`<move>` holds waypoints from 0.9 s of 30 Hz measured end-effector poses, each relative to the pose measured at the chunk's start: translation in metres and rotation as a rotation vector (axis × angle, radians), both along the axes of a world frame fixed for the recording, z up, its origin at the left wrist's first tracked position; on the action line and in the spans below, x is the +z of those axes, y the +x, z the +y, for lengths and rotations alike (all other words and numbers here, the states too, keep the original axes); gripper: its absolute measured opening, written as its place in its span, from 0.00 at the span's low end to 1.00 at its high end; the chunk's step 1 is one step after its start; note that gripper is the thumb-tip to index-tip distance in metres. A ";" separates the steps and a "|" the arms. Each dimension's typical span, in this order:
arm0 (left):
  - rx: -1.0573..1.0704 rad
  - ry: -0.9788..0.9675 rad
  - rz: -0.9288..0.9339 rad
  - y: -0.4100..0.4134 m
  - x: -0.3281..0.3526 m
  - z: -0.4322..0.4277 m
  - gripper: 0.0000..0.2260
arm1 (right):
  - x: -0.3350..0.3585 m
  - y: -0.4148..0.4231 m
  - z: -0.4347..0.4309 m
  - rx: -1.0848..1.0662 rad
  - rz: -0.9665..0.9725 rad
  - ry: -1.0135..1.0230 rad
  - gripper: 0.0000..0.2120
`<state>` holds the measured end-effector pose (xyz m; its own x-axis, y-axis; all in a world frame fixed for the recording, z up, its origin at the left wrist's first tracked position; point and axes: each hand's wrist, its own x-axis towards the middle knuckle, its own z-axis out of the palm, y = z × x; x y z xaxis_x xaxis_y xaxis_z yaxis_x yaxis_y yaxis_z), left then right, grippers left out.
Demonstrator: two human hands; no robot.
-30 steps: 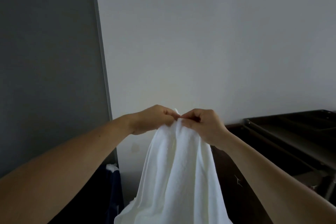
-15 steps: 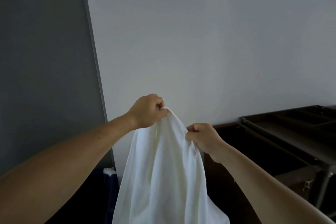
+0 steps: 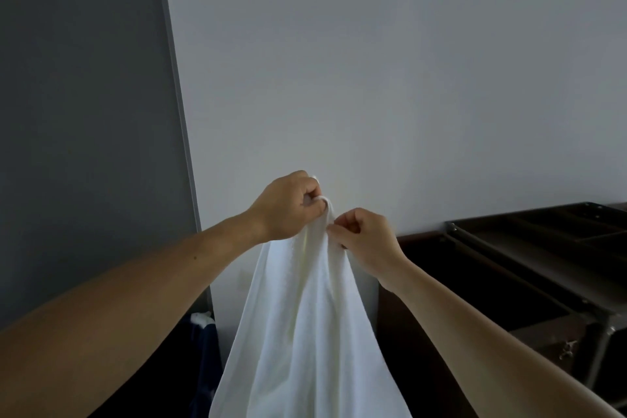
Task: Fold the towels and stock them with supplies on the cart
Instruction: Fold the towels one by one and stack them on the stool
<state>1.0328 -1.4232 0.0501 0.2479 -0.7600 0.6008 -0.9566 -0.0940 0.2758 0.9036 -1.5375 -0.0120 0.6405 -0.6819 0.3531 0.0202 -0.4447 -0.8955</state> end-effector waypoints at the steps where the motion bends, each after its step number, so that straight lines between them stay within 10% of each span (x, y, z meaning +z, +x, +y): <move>1: -0.002 -0.001 0.000 0.000 0.001 0.001 0.10 | -0.002 0.000 0.000 0.009 -0.020 0.030 0.01; 10: -0.017 -0.001 0.014 -0.014 -0.008 0.005 0.09 | -0.013 0.004 0.010 -0.132 -0.013 -0.034 0.05; 15: -0.023 0.009 0.061 -0.013 -0.009 0.014 0.09 | -0.012 -0.007 0.010 0.207 -0.200 0.305 0.10; 23: -0.036 0.038 0.029 -0.022 -0.024 0.012 0.09 | -0.020 -0.004 0.015 -0.152 -0.051 -0.125 0.07; 27: -0.001 0.005 0.004 -0.019 -0.018 0.013 0.10 | -0.017 -0.006 0.012 0.024 -0.053 0.095 0.03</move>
<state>1.0140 -1.4104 0.0317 0.2492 -0.7635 0.5958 -0.9557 -0.0942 0.2790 0.8973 -1.5259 -0.0290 0.6393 -0.6984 0.3218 0.0788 -0.3568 -0.9309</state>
